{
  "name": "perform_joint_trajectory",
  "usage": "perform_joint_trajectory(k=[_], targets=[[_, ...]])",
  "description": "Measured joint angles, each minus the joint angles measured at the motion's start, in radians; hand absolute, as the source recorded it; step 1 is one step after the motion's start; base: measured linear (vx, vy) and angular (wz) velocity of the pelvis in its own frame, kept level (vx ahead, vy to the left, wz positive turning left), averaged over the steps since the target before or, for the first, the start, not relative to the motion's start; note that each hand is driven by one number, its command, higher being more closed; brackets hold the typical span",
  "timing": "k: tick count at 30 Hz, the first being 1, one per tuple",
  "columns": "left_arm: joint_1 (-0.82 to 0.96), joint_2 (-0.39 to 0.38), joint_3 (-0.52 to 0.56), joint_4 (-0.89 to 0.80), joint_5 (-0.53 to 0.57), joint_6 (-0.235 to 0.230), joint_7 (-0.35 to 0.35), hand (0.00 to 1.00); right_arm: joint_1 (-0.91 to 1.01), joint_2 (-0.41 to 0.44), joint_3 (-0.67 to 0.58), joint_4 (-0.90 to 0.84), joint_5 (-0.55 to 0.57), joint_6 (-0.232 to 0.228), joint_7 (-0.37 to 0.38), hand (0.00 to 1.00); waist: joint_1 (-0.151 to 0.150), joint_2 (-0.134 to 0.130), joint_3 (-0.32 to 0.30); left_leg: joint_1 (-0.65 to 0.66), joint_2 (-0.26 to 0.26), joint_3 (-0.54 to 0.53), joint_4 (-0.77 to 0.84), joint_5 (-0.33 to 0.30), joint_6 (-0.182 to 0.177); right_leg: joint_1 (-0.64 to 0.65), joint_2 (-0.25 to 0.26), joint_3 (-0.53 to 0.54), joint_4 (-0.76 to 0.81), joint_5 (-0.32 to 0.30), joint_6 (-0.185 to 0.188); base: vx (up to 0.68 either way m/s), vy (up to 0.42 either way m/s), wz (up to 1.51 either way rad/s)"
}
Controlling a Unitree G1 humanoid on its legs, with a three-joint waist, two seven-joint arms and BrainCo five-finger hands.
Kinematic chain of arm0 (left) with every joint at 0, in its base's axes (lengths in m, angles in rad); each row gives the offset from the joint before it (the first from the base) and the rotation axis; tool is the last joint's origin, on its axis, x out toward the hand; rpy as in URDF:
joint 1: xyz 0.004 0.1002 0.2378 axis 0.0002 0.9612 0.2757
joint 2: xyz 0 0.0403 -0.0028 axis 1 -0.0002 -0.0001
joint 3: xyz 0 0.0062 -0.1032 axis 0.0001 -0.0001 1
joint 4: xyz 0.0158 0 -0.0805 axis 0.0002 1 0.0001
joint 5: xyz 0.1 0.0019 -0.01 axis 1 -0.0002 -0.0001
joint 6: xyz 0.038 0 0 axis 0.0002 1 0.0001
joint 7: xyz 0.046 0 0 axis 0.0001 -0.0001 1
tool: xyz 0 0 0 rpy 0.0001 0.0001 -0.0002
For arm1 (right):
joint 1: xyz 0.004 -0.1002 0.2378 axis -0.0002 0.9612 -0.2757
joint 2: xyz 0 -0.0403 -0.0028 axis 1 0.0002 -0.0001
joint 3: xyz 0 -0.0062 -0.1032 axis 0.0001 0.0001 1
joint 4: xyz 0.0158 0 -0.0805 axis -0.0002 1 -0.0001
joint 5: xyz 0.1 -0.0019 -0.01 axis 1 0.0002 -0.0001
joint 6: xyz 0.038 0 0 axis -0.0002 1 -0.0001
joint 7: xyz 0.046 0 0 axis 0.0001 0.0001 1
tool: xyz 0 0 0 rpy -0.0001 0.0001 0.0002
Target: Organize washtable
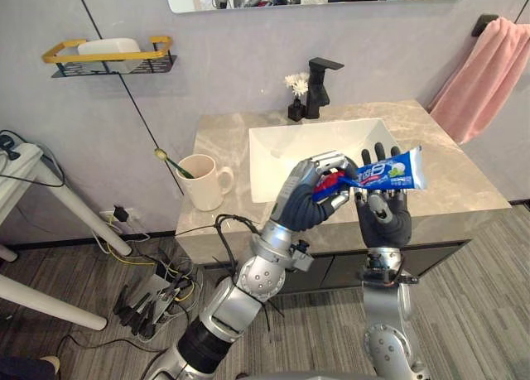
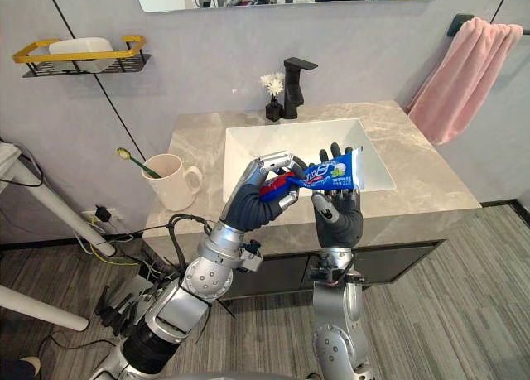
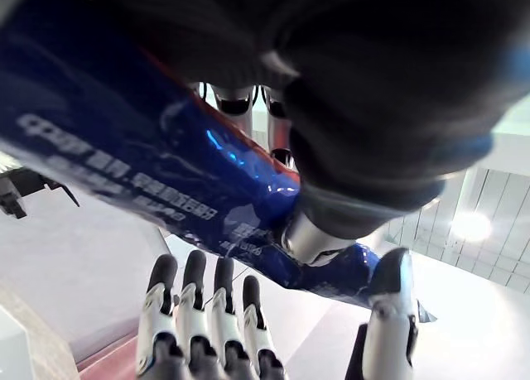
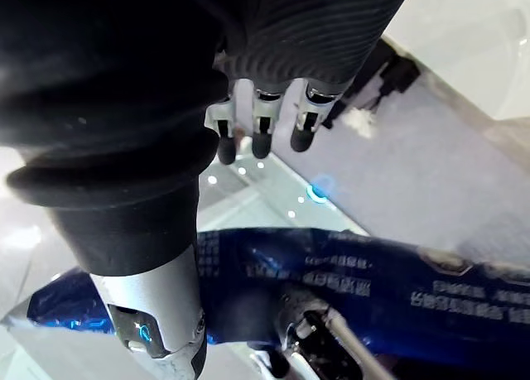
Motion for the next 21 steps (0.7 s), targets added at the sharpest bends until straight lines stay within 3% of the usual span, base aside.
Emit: perform_joint_trajectory(k=[7,18,19,21], targets=[[0.0,-0.005,-0.01,0.0,-0.018,-0.002,0.002,1.0,-0.049,0.001,0.0,0.001,-0.111,-0.004,-0.035,0.0,0.021,-0.007,-0.009,0.01,-0.001,-0.017,-0.029,0.021,0.0,0.007,0.0,-0.02,0.002,0.0,0.0,-0.04,-0.012,0.09],[0.0,-0.013,-0.03,0.009,-0.021,-0.03,0.022,1.0,-0.111,0.014,0.036,-0.045,-0.139,-0.006,-0.04,0.0,0.022,-0.025,-0.021,0.01,-0.002,-0.013,-0.036,0.029,0.001,0.0,0.001,-0.016,0.002,0.001,0.0,-0.01,-0.004,-0.01],[-0.001,-0.016,-0.029,0.009,-0.021,-0.032,0.023,1.0,-0.118,0.014,0.037,-0.045,-0.139,-0.006,-0.04,1.0,0.023,-0.025,-0.021,0.01,-0.001,-0.01,-0.036,0.029,0.001,-0.002,0.002,-0.011,0.002,0.001,0.0,-0.01,-0.003,-0.07],[-0.001,-0.021,-0.029,0.009,-0.021,-0.033,0.025,1.0,-0.121,0.014,0.037,-0.047,-0.139,-0.006,-0.041,1.0,0.023,-0.025,-0.021,0.011,-0.001,-0.008,-0.036,0.029,0.0,-0.002,0.002,-0.009,0.002,0.001,0.0,0.0,-0.003,-0.03]])
